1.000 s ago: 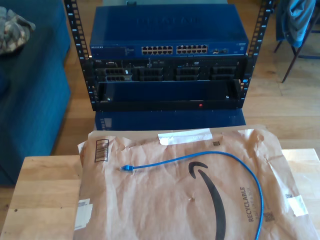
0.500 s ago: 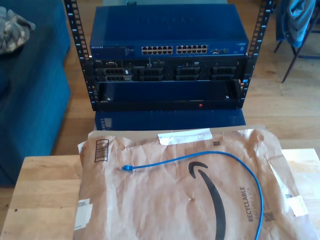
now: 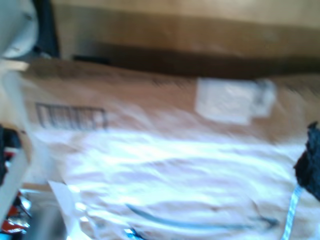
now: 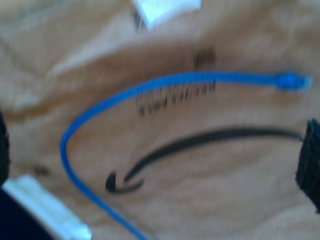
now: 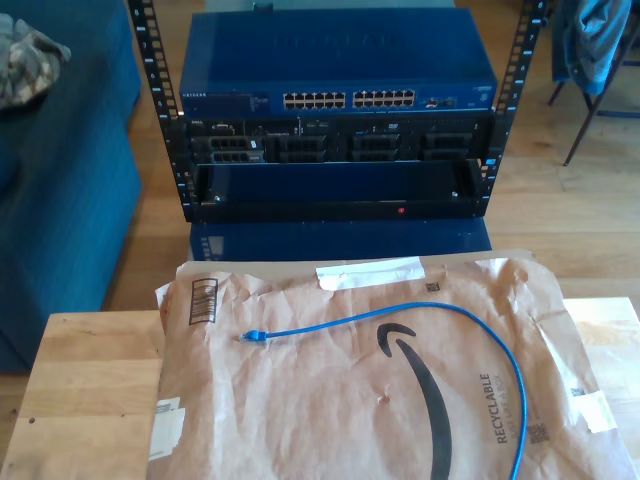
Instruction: Grab the cable and plug it in
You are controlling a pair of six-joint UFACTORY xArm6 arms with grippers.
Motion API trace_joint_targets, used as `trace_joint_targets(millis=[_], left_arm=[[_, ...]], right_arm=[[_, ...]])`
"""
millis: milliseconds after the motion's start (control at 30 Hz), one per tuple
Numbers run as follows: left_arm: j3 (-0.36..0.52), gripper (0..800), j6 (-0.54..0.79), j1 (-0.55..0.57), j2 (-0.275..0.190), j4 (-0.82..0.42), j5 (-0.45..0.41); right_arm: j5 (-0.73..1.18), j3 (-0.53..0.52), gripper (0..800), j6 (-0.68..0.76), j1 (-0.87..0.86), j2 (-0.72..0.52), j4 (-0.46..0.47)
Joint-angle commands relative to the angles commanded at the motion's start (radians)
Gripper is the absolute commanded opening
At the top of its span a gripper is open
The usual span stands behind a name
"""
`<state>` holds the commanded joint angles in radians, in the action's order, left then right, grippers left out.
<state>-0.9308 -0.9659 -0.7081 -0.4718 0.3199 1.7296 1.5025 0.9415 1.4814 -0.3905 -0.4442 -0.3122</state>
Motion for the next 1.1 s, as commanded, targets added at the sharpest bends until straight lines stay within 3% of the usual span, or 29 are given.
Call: trace_joint_targets(millis=[400,700,1100], left_arm=[[-0.11,800,-0.18,0.206,0.029,0.074,0.023],[-0.135,800,-0.278,0.296,0.031,0.163,0.021],[-0.123,800,-0.302,0.311,0.109,0.206,0.005]], right_arm=[[-0.02,0.192,790,0.244,0.361,0.084,0.0],[-0.187,0.198,790,0.288,0.535,0.169,0.0],[-0.381,0.209,791,0.288,0.772,0.347,0.011]])
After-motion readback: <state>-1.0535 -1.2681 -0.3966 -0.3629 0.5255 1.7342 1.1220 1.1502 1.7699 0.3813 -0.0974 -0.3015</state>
